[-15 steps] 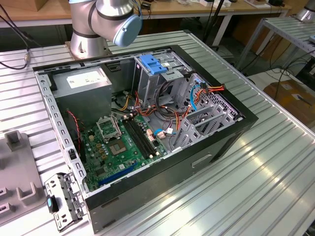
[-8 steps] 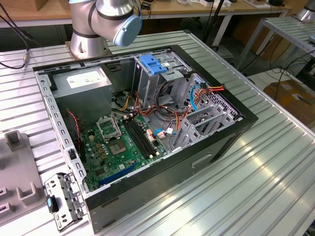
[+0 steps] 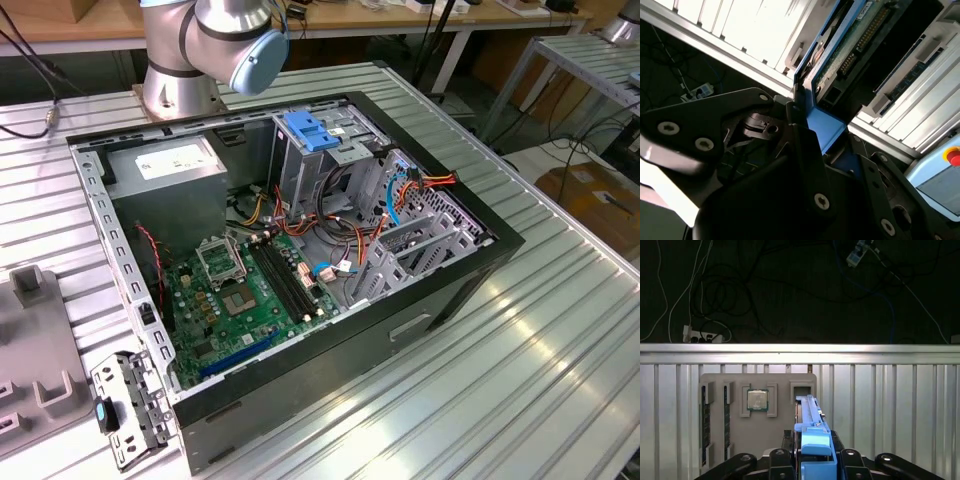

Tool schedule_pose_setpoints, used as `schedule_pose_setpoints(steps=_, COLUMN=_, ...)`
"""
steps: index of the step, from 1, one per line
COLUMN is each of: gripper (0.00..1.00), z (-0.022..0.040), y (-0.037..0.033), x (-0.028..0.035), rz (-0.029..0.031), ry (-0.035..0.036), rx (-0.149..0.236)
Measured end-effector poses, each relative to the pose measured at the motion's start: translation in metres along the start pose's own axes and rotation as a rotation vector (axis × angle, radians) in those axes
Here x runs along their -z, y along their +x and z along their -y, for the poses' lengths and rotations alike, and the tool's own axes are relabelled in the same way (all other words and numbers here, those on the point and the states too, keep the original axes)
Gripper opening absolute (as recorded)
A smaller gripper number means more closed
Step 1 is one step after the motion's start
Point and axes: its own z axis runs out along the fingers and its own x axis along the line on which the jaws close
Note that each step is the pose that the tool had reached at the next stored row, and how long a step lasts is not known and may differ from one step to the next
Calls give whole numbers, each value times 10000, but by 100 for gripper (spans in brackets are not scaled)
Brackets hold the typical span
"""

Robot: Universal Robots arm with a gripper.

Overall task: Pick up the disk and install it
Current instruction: 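Pick up the disk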

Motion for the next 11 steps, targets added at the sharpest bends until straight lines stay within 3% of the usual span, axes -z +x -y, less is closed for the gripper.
schedule_pose_setpoints(steps=11, gripper=37, z=3, y=-2, x=136, rz=0, ry=-25, rx=0)
